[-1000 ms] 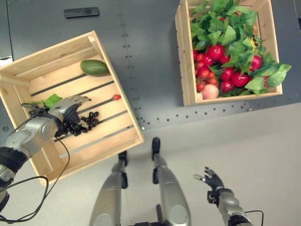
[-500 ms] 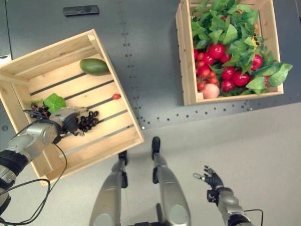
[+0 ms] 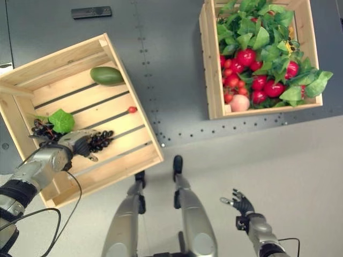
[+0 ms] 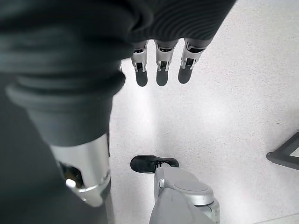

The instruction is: Pick up the fruits from the basket on one side to the basket on the other side

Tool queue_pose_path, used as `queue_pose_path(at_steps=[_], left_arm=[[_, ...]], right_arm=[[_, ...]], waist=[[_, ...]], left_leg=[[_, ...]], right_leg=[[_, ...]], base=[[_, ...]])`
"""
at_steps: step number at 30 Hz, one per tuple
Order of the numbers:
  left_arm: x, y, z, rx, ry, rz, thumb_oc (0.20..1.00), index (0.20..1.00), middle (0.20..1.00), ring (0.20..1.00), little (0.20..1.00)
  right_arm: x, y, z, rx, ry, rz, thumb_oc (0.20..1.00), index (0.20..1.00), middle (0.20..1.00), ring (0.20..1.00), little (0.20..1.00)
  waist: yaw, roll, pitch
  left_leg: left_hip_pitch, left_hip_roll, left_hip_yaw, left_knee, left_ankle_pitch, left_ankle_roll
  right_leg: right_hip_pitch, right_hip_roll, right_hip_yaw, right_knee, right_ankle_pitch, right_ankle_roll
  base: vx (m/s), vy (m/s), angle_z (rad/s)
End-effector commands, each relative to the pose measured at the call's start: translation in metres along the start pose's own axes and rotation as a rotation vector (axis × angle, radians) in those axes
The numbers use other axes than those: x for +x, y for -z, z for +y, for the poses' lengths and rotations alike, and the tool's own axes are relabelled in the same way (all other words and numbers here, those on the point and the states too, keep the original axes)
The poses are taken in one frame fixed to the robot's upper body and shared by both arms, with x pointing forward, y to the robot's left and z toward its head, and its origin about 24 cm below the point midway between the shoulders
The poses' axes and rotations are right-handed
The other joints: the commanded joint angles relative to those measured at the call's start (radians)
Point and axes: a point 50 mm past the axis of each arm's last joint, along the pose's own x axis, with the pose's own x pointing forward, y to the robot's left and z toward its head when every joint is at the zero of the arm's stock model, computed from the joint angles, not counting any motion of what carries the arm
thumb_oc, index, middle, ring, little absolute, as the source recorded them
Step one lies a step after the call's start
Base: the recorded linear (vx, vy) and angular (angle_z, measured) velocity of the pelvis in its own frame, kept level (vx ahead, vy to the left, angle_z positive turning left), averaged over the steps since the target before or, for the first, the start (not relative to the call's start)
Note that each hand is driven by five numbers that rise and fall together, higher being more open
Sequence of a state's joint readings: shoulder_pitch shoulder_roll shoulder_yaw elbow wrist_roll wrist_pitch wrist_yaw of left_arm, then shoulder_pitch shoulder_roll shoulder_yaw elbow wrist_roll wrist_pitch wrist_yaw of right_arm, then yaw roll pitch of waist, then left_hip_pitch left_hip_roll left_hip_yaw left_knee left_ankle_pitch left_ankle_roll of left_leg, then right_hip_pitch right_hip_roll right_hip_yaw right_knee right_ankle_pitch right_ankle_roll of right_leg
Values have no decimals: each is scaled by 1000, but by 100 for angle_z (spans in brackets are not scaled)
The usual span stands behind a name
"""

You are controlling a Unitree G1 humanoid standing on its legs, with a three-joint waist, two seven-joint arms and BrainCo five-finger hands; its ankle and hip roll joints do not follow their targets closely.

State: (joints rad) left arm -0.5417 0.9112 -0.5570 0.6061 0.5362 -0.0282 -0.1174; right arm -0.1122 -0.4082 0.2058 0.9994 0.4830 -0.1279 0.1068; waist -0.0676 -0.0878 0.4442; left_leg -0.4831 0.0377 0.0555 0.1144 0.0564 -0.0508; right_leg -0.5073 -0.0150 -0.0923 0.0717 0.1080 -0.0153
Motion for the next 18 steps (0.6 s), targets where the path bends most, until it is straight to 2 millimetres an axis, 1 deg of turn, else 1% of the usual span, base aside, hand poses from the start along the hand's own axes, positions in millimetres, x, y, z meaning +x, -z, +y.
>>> queue_pose_path(at_steps=[1, 9, 14, 18], left_arm=[[-13, 23, -44, 17, 152, 117, 1000, 1000, 1000, 1000, 1000], [-12, 23, -40, 29, 145, 115, 1000, 1000, 1000, 1000, 1000], [-8, 18, -37, 31, 134, 100, 1000, 1000, 1000, 1000, 1000], [-7, 18, -40, 24, 140, 110, 1000, 1000, 1000, 1000, 1000]], right_arm=[[-7, 5, -18, -50, 26, 29, 1000, 1000, 1000, 1000, 1000], [-8, 6, -18, -51, 13, 33, 1000, 1000, 1000, 1000, 1000], [-8, 2, -16, -51, 2, 15, 1000, 1000, 1000, 1000, 1000], [-8, -2, -15, -50, -6, -4, 1000, 1000, 1000, 1000, 1000]], waist=[[-13, -14, -25], [-19, -28, -16], [-25, -39, -10], [-31, -48, -5]], left_leg=[[-48, -44, 1, 102, -118, 63], [-62, -42, -1, 108, -118, 64], [-80, -39, -1, 123, -122, 66], [-92, -37, -3, 129, -121, 65]], right_leg=[[-10, -2, -7, 69, -82, 74], [-20, 1, -6, 69, -78, 76], [-35, 4, -5, 76, -78, 76], [-44, 5, -5, 76, -75, 73]], base=[[0, 0, 0], [0, 0, 0], [0, 0, 0], [0, 0, 0]])
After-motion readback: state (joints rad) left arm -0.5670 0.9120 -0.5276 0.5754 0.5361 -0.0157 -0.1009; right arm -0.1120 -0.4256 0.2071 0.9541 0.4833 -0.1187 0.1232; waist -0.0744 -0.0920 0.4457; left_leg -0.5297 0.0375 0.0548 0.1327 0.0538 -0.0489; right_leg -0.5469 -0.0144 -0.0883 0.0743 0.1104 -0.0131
